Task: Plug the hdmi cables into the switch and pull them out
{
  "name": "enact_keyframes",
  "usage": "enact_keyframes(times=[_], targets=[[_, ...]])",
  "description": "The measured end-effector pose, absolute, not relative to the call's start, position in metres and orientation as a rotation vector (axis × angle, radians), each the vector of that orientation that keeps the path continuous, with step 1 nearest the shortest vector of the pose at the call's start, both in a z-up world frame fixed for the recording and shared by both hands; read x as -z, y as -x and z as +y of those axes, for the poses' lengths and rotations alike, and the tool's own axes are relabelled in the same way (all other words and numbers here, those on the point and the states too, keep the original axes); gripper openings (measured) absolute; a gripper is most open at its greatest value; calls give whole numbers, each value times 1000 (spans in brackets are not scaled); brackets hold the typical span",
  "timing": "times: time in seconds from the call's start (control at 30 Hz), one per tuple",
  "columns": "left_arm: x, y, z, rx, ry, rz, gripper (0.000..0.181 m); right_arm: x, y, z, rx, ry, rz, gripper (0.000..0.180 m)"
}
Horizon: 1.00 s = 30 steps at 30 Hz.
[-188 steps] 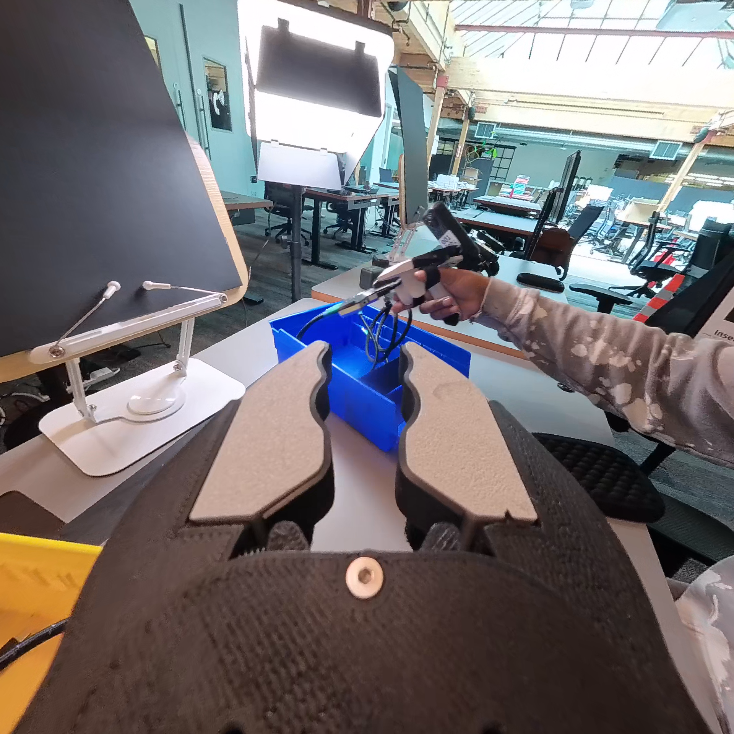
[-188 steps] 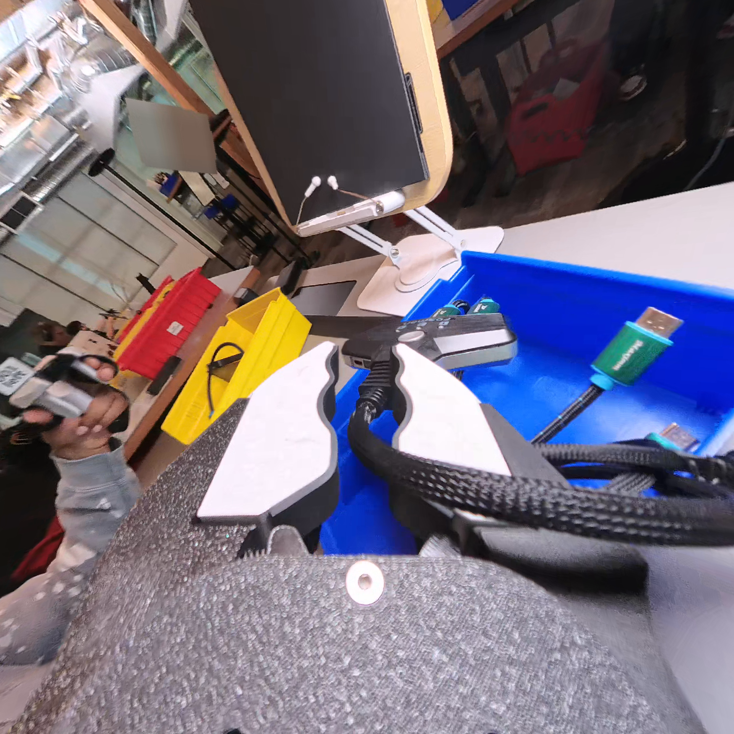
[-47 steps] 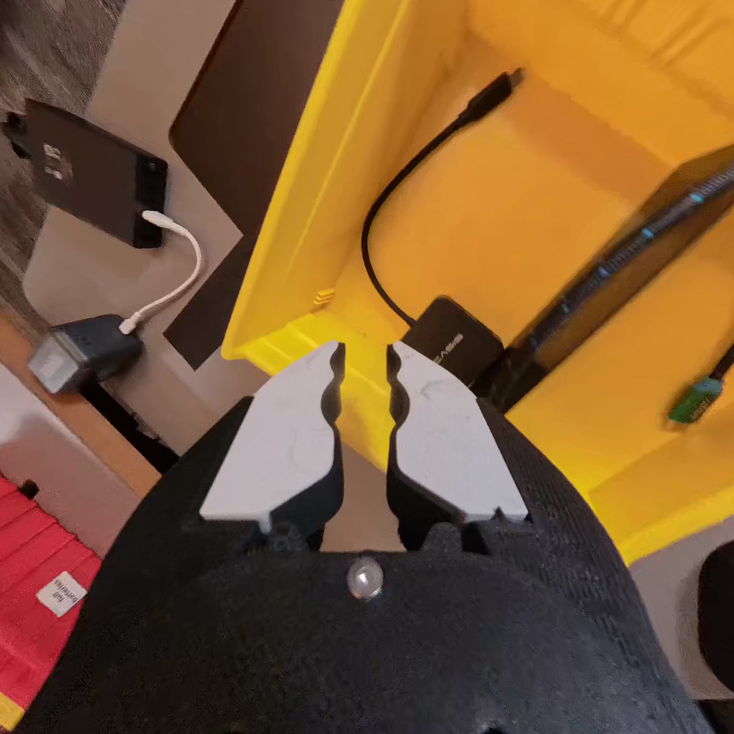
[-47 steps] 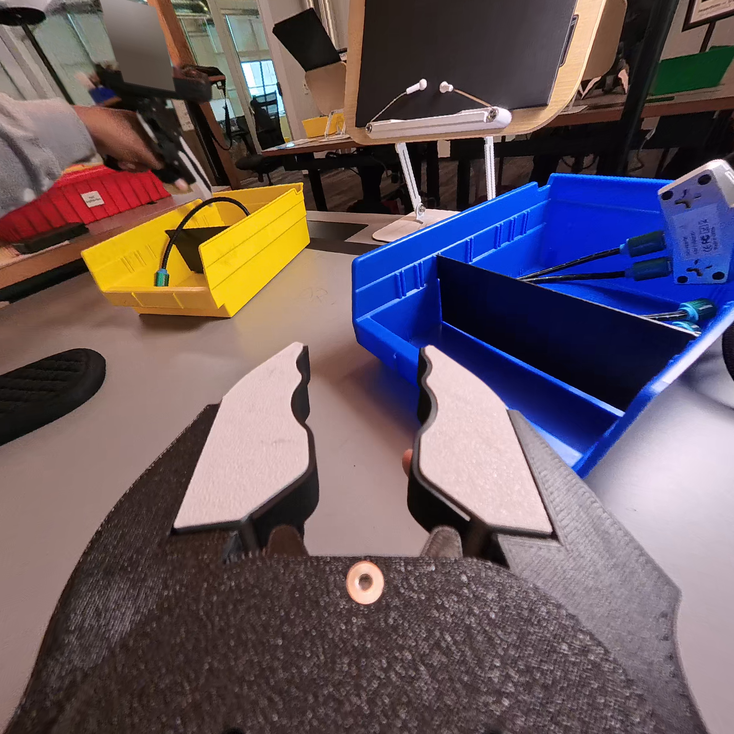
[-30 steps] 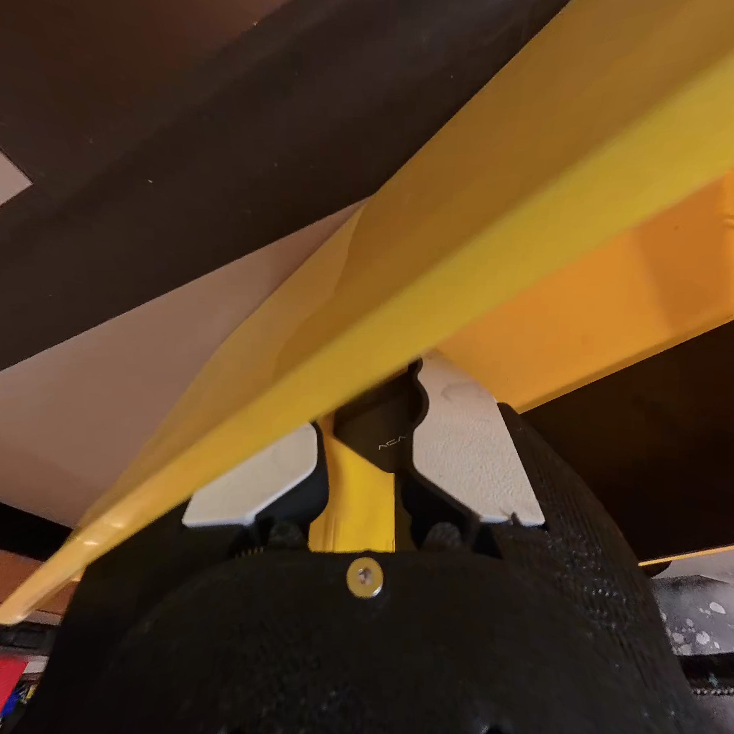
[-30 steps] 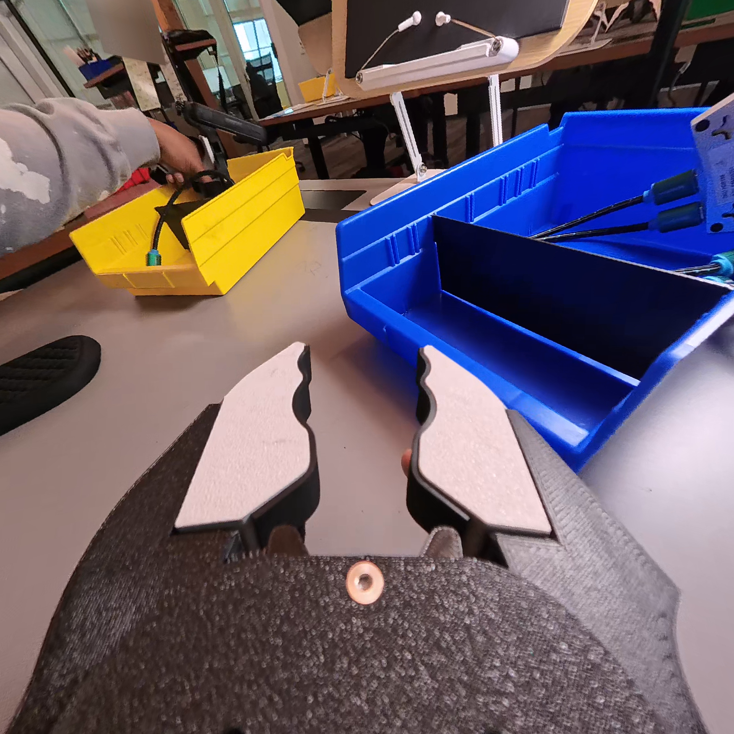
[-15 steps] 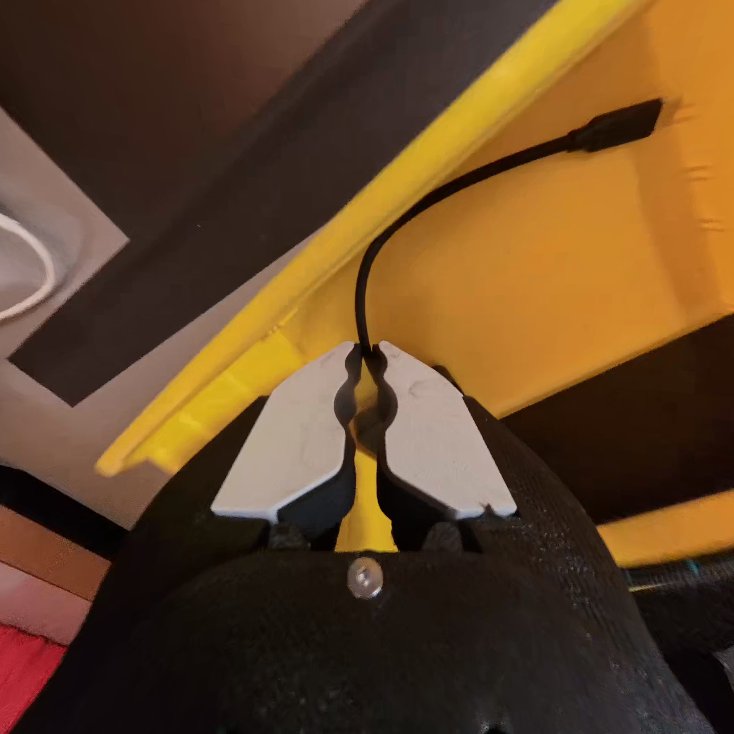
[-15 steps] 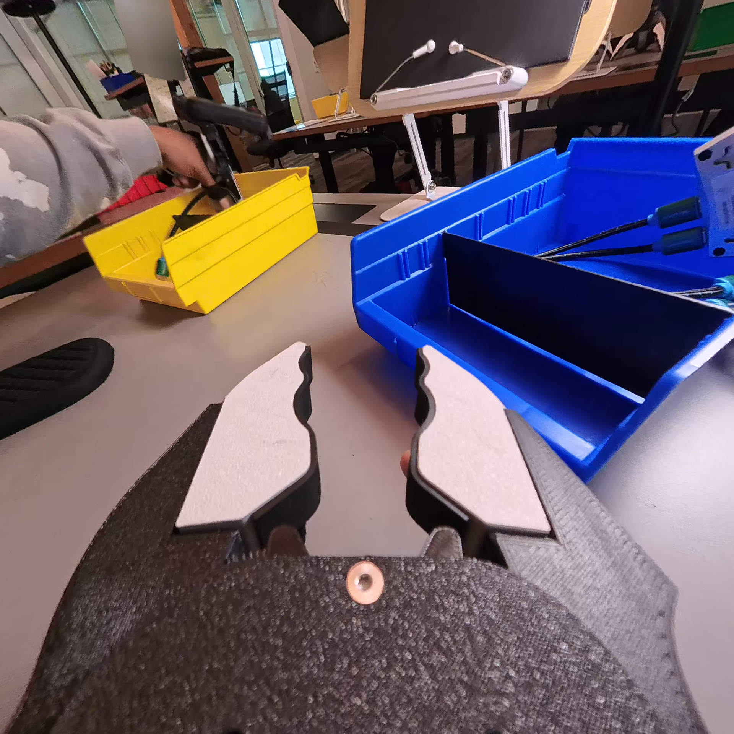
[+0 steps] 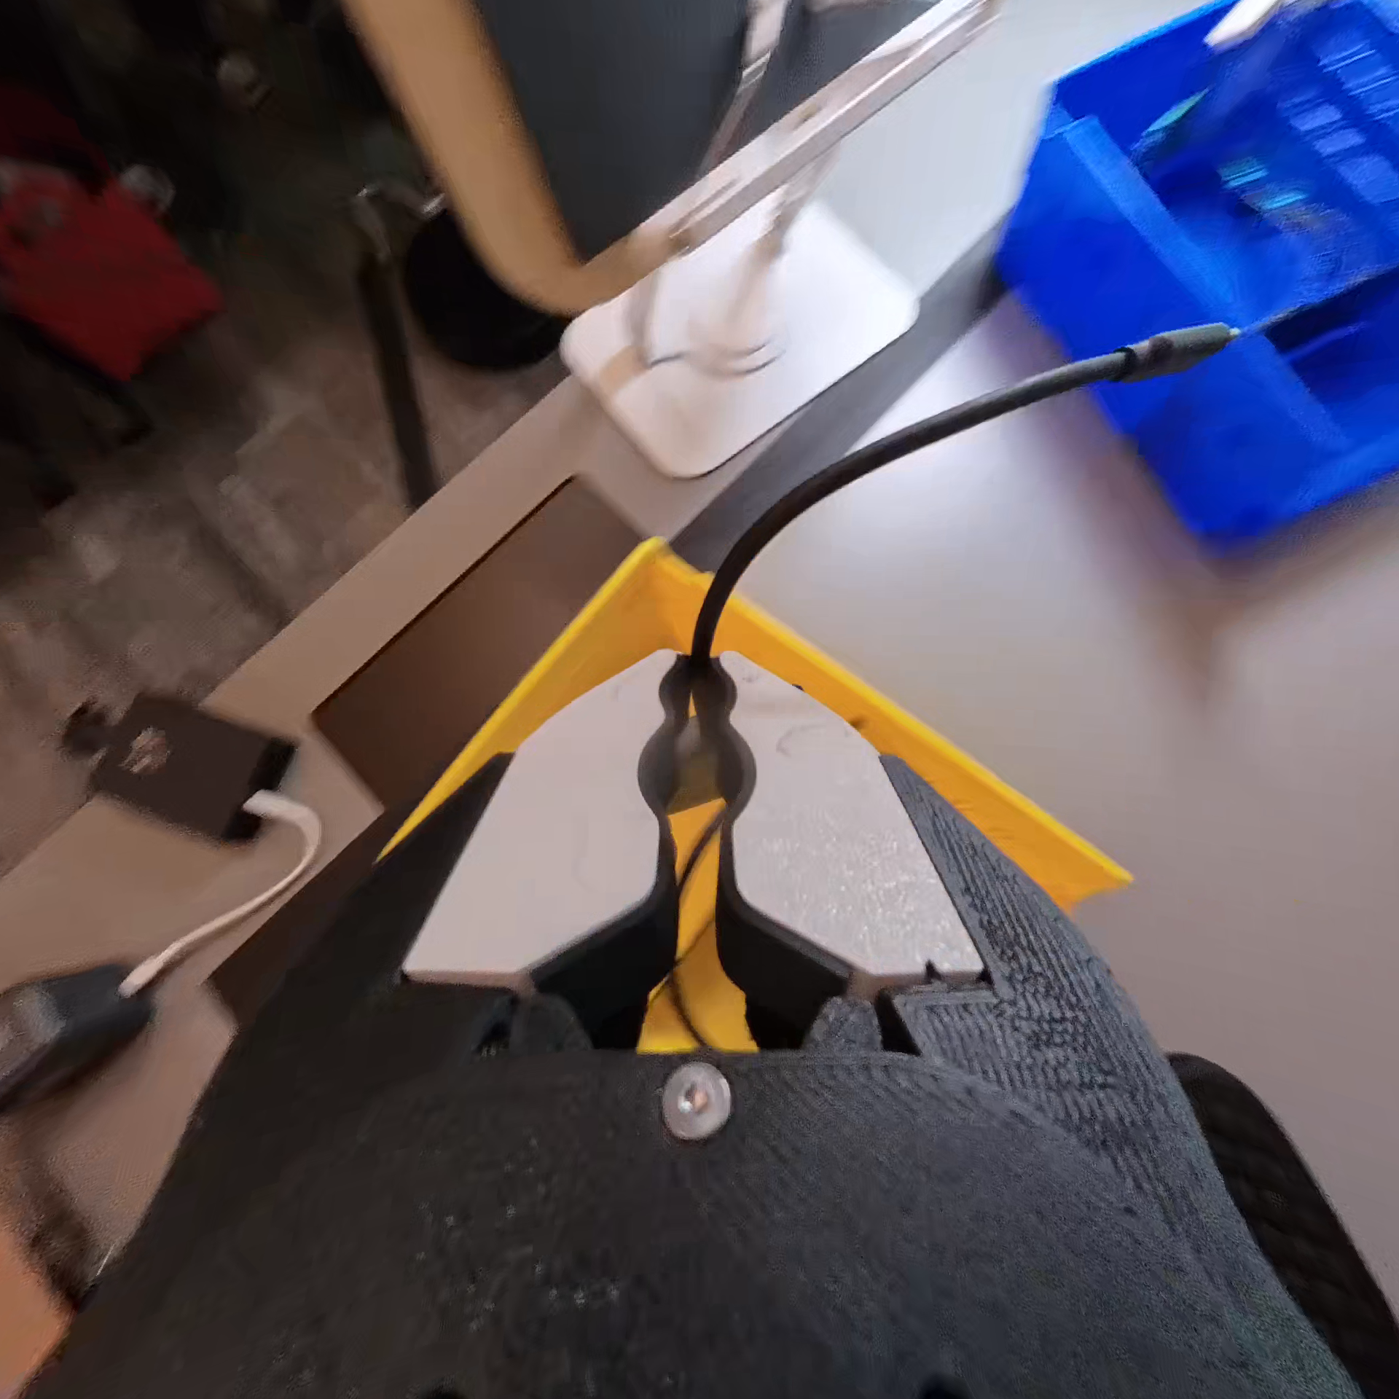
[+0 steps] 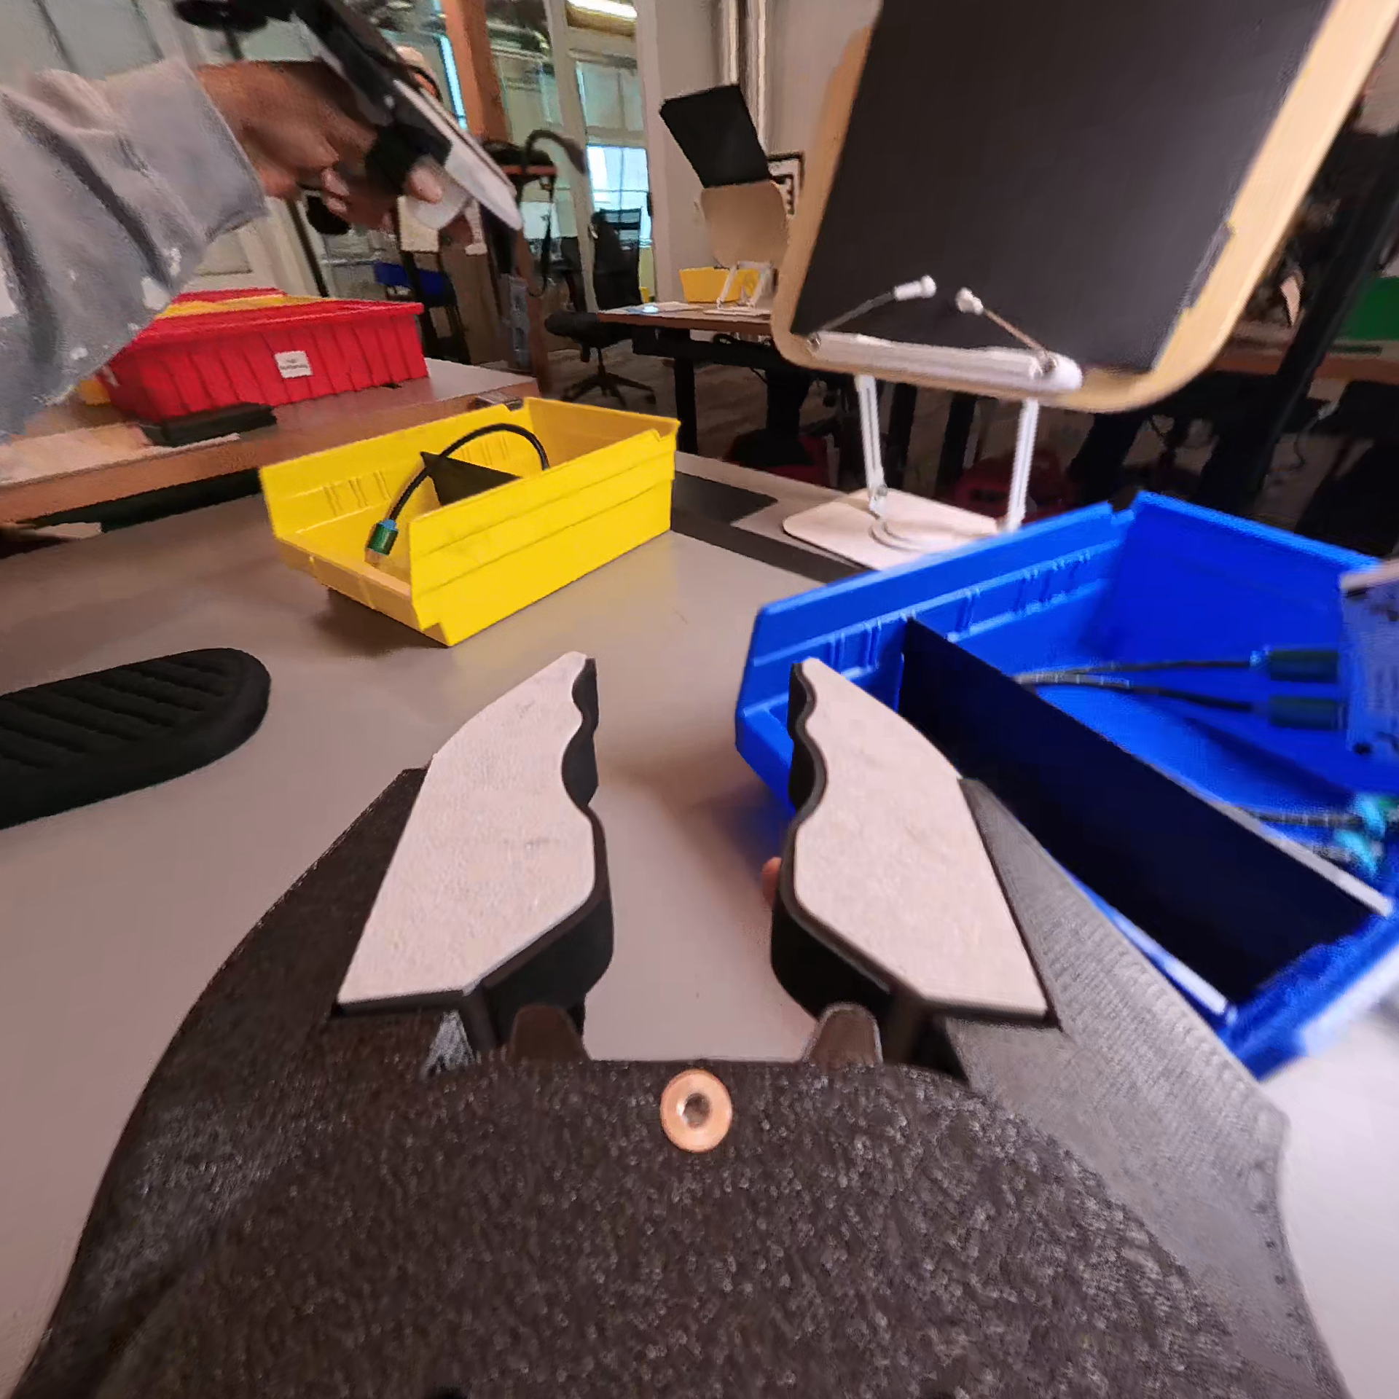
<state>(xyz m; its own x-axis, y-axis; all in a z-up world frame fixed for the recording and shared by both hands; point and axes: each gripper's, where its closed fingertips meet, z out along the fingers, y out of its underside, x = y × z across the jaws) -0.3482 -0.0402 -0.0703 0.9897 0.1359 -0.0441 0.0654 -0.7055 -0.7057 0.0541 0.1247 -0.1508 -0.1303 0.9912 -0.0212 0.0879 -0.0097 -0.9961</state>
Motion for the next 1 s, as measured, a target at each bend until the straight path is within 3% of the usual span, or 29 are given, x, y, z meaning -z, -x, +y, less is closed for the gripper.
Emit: enact_keyframes(times=[0.03,0.2,0.37,0.47,0.6,0.67,0.73,0.77,0.87,1.0], targets=[[62,324,-34,-36,2313,-69,5,141,-49,119,-1270,1166,-1392,47],[37,181,-17,384,2022,353,4,102,-22,66,-1412,889,-1622,45],[36,53,-34,741,1659,794,5,88,-12,3,-1841,691,-1921,53],[39,9,-48,914,1478,974,5,100,-1,-12,-1994,680,-2053,64],[46,-12,-51,1031,1345,1071,5,116,-8,-42,-2281,573,-2155,65],[52,-13,-48,1064,1315,1066,5,119,-19,-57,-2426,470,-2176,54],[61,-8,-41,1100,1330,1035,4,116,-21,-63,-2527,418,-2127,22],[61,-5,-39,1138,1321,1008,5,115,-20,-62,-2565,408,-2091,14],[62,3,-25,1146,1339,903,5,114,-12,-53,-2648,439,-1987,13],[59,25,-2,1055,1420,710,21,103,-4,-32,-2736,468,-1755,13]])
